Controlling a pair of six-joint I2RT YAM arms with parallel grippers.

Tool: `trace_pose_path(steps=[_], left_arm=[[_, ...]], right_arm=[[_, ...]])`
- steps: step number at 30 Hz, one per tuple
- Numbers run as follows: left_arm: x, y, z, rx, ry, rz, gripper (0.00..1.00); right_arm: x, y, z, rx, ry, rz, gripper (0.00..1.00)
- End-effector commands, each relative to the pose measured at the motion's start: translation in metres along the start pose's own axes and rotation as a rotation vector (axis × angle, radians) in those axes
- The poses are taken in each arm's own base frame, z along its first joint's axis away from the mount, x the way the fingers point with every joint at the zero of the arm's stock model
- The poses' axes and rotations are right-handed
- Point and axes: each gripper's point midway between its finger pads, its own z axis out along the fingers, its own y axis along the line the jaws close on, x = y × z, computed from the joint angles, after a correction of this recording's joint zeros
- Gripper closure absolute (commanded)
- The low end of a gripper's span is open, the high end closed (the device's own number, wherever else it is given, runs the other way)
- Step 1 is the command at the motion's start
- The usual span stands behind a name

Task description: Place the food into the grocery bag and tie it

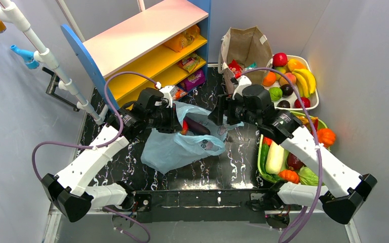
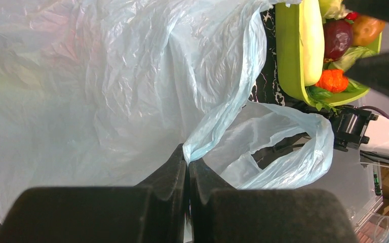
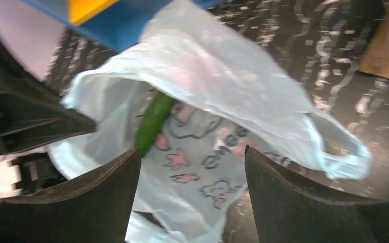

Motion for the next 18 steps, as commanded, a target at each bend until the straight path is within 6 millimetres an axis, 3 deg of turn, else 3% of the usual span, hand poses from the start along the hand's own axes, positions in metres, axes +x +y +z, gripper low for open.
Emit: trace_pose_path(steps=[1, 5, 12, 18], left_arm=[[0.001, 0.000, -0.009, 0.003, -0.013, -0.006, 1.00], [0.000, -0.001, -0.009, 0.005, -0.013, -0.009, 1.00], [0.000, -0.001, -0.009, 0.004, -0.012, -0.016, 1.00], [0.003, -0.001, -0.011, 0.004, -0.010, -0.029, 1.00]], right_arm=[[0.001, -0.081, -0.018, 0.379, -0.047, -0.180, 0.18], [0.019, -0.110, -0.009, 0.460, -0.025, -0.270, 0.18], [0.044, -0.144, 0.013, 0.556, 0.092, -0.387, 0.18], [0.039, -0.161, 0.025, 0.620, 0.087, -0.403, 0.17]])
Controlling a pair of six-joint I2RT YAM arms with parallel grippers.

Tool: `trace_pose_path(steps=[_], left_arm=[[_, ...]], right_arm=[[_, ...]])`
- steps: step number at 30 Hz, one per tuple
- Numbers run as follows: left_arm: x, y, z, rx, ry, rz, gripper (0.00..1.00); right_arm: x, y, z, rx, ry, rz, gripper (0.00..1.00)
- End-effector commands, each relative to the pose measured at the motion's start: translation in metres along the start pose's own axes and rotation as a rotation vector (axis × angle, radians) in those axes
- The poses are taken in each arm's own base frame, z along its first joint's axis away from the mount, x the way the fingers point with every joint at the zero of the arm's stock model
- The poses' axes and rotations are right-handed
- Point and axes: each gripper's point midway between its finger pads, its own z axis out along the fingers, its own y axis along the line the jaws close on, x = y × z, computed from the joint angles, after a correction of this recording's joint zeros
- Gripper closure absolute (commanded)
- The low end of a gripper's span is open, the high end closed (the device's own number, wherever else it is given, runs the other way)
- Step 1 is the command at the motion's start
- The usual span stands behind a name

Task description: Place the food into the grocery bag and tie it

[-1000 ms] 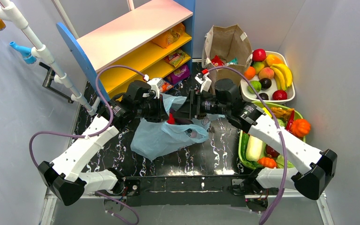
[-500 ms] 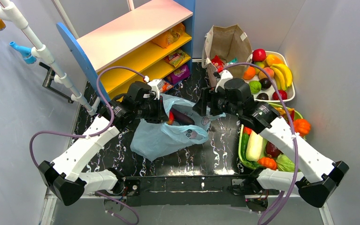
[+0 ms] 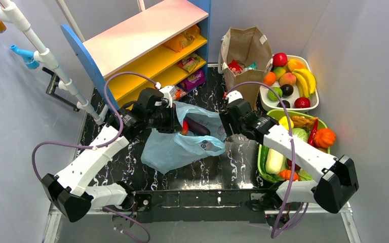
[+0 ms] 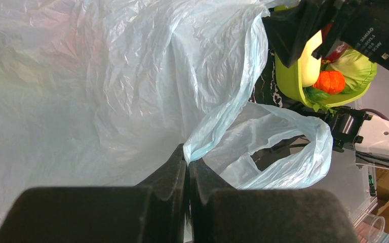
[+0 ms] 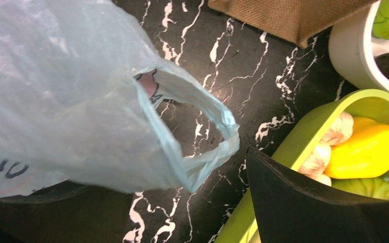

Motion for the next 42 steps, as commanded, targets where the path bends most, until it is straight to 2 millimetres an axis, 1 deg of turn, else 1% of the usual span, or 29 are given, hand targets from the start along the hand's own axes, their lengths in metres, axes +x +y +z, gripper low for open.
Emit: trace_pose_path(steps=[1, 4, 8, 11, 12, 14, 16, 18, 21, 22, 25, 28, 30, 33, 37, 40, 42], left_arm=[[0.003, 0.000, -0.011, 0.004, -0.010, -0.015, 1.00], [0.005, 0.001, -0.011, 0.002, -0.006, -0.018, 1.00], [0.006, 0.001, -0.010, -0.002, 0.003, -0.020, 1.00], [0.006, 0.001, -0.010, -0.001, 0.008, -0.021, 1.00], [0.006, 0.001, -0.010, -0.002, 0.011, -0.022, 1.00], [0.007, 0.001, -0.009, -0.001, 0.016, -0.019, 1.00], [0.007, 0.001, -0.009, -0.001, 0.019, -0.018, 1.00], [0.006, 0.001, -0.007, -0.003, 0.022, -0.016, 1.00], [-0.001, -0.003, -0.005, -0.001, 0.018, -0.023, 1.00], [-0.005, -0.006, -0.003, 0.006, 0.019, -0.027, 1.00], [-0.025, -0.022, -0.002, 0.045, 0.000, -0.027, 1.00], [-0.042, -0.031, 0.000, 0.060, -0.018, -0.023, 1.00], [-0.050, -0.035, 0.001, 0.064, -0.032, -0.018, 1.00], [-0.061, -0.040, 0.006, 0.069, -0.042, -0.015, 1.00], [-0.078, -0.051, 0.013, 0.097, -0.044, -0.013, 1.00], [-0.092, -0.059, 0.021, 0.112, -0.052, -0.011, 1.00], [-0.101, -0.063, 0.025, 0.121, -0.061, 0.003, 1.00]], right_arm=[[-0.033, -0.016, 0.002, 0.070, -0.120, 0.007, 0.17], [-0.044, -0.014, 0.001, 0.050, -0.160, 0.002, 0.18], [-0.050, -0.006, -0.001, -0.004, -0.190, -0.021, 0.21], [-0.051, 0.006, -0.003, -0.078, -0.218, -0.035, 0.26], [-0.052, 0.010, -0.004, -0.110, -0.228, -0.039, 0.30], [-0.052, 0.019, -0.008, -0.163, -0.243, -0.042, 0.40], [-0.052, 0.023, -0.012, -0.196, -0.255, -0.043, 0.56], [-0.047, 0.026, -0.014, -0.217, -0.247, -0.038, 0.77], [-0.040, 0.025, -0.021, -0.225, -0.227, 0.000, 0.97], [-0.038, 0.025, -0.025, -0.230, -0.220, 0.011, 0.98], [-0.042, 0.024, -0.049, -0.267, -0.251, 0.075, 0.99], [-0.051, 0.023, -0.078, -0.320, -0.301, 0.179, 0.99], [-0.055, 0.026, -0.099, -0.377, -0.329, 0.245, 0.99], [-0.054, 0.029, -0.125, -0.442, -0.333, 0.326, 0.99], [-0.045, 0.030, -0.146, -0.493, -0.314, 0.412, 0.99], [-0.039, 0.035, -0.159, -0.546, -0.293, 0.461, 0.99], [-0.038, 0.044, -0.169, -0.614, -0.276, 0.480, 0.99]])
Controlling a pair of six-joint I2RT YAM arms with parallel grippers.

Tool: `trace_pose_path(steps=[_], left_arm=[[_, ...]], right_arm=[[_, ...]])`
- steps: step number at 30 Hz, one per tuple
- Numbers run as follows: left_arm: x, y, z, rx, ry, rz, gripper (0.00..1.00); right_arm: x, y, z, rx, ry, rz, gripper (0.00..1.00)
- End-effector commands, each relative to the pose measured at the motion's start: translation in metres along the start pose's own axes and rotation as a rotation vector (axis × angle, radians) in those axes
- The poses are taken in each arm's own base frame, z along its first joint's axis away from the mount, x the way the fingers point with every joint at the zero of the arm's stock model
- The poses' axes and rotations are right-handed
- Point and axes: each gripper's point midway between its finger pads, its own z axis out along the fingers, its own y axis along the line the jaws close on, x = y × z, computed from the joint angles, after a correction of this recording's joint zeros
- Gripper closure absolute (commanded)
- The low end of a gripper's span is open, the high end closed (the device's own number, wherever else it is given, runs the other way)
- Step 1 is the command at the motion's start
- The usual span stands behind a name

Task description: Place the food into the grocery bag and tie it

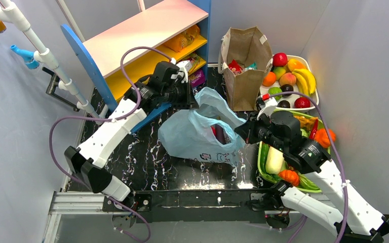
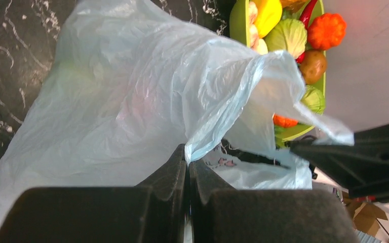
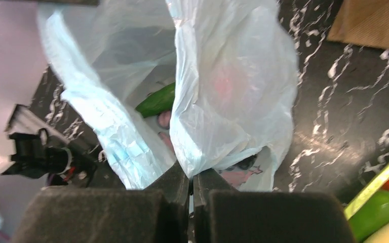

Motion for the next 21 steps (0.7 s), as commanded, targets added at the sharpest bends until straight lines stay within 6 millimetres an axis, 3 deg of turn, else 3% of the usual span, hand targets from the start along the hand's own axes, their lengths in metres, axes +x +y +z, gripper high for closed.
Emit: trace_pose_path(steps=[1, 4, 6, 8, 11, 13, 21], left_arm=[[-0.025, -0.016, 0.001, 0.049, -0.035, 0.026, 1.00], [-0.033, -0.018, 0.005, 0.045, -0.041, 0.043, 0.97], [-0.036, -0.020, 0.002, 0.052, -0.044, 0.053, 0.84], [-0.038, -0.023, -0.007, 0.058, -0.052, 0.072, 0.63], [-0.039, -0.023, -0.026, 0.035, -0.066, 0.092, 0.23], [-0.036, -0.021, -0.041, 0.013, -0.072, 0.107, 0.05], [-0.024, -0.022, -0.124, -0.049, -0.105, 0.171, 0.02]], right_arm=[[0.000, 0.033, -0.018, -0.133, 0.039, 0.130, 0.99], [-0.002, 0.046, -0.021, -0.193, 0.057, 0.169, 0.99], [-0.009, 0.055, -0.022, -0.224, 0.044, 0.193, 0.99], [-0.021, 0.062, -0.025, -0.244, 0.017, 0.214, 0.99], [-0.043, 0.068, -0.028, -0.249, -0.036, 0.240, 0.99], [-0.052, 0.071, -0.028, -0.248, -0.053, 0.246, 0.99], [-0.061, 0.077, -0.016, -0.232, -0.027, 0.312, 0.99]])
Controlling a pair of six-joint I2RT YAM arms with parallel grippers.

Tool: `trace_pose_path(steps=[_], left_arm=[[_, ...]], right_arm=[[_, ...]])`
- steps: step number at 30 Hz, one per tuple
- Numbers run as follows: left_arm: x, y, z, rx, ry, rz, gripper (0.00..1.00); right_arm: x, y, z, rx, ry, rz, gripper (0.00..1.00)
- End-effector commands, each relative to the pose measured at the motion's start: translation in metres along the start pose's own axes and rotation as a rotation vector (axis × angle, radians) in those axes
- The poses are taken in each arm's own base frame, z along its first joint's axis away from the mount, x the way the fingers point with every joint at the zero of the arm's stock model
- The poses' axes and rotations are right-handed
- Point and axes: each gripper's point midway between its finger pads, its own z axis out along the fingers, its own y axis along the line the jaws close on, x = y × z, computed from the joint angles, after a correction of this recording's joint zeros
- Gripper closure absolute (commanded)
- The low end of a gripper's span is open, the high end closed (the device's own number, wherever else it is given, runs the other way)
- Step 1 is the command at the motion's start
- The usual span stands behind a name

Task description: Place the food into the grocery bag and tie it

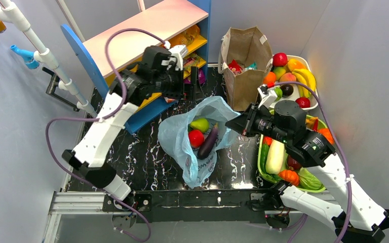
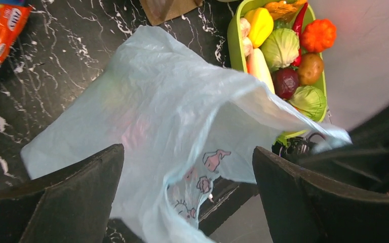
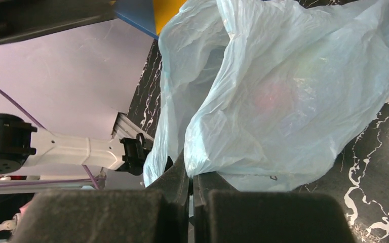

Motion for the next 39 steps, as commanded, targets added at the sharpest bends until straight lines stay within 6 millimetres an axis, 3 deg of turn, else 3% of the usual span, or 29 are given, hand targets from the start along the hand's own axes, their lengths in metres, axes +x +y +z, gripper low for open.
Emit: trace_pose_path(steps=[1, 6, 10, 16, 19, 29, 34, 39], left_arm=[[0.016, 0.001, -0.085, -0.044, -0.044, 0.058, 0.02], [0.049, -0.003, -0.120, -0.007, -0.005, 0.097, 0.02], [0.090, -0.019, -0.132, 0.132, 0.035, 0.139, 0.02], [0.145, -0.031, -0.127, 0.268, 0.077, 0.205, 0.06], [0.171, -0.037, -0.113, 0.292, 0.156, 0.219, 0.10], [0.199, -0.059, -0.064, 0.211, 0.251, 0.269, 0.12], [0.193, -0.047, -0.047, 0.060, 0.201, 0.202, 0.20], [0.197, -0.043, -0.036, 0.044, 0.115, 0.125, 0.27]], right_arm=[[-0.018, 0.021, 0.003, -0.045, -0.035, 0.049, 0.99], [-0.019, 0.027, 0.010, -0.048, 0.002, 0.064, 0.99], [-0.016, 0.023, 0.014, -0.017, 0.031, 0.056, 0.99], [-0.012, -0.001, 0.014, 0.112, 0.028, 0.097, 0.99], [-0.012, -0.014, 0.014, 0.185, 0.016, 0.121, 0.99], [-0.013, -0.012, 0.000, 0.202, -0.009, 0.225, 0.99], [-0.010, -0.012, -0.020, 0.183, -0.050, 0.254, 0.99], [-0.006, -0.016, -0.030, 0.164, -0.081, 0.264, 0.99]])
